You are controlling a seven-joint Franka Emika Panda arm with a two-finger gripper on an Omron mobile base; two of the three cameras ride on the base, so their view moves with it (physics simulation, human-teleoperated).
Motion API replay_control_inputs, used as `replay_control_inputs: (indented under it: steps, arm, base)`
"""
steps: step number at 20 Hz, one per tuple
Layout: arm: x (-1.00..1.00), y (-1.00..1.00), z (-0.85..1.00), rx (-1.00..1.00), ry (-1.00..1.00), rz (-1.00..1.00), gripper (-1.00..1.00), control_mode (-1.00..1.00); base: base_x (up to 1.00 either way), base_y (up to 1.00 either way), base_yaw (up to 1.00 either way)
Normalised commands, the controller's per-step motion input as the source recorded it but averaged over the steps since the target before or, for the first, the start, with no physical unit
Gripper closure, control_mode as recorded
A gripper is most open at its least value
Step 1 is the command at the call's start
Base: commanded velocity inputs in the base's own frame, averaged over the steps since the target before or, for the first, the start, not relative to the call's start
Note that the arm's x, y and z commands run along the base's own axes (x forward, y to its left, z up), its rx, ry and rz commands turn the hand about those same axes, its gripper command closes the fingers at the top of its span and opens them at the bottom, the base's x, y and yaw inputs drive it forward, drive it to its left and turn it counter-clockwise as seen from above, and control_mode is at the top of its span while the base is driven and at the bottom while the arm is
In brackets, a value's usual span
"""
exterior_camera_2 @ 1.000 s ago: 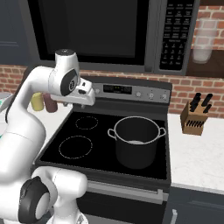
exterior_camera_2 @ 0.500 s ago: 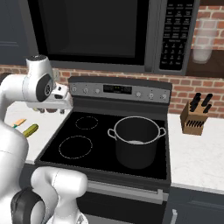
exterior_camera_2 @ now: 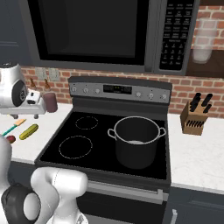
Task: Put the cucumber and tomato in the pot. Retrieve the spatula and lightly stir the vegetables in the pot.
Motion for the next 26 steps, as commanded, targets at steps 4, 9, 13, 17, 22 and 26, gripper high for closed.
replay_control_inputs:
  steps: [4,9,13,17,22,26]
  arm:
    - [-0.05,1.00,-0.14,0.00,0.08,0.06,-1.00,-1.00]
    - [0.00,0.96,-0.19,0.00,0.07,0.02,-1.00,-1.00]
    - [0.01,0.73,-0.27,0.00,0.02,0.00,-1.00,-1.00]
    - [0.13,0.49,-0.42,-0.01,0.00,-0.02,-1.00,-1.00]
    - [0.16,0.25,-0.52,-0.08,0.00,-0.10,-1.00,-1.00]
    - [0.21,0.03,-0.44,-0.09,0.00,-0.17,-1.00,-1.00]
  base:
    - [0.00,0.00,0.00]
    - [0.00,0.00,0.00]
    - [0.00,0.00,0.00]
    - [0.00,0.00,0.00]
    - [0.00,0.00,0.00]
    - [0.00,0.00,0.00]
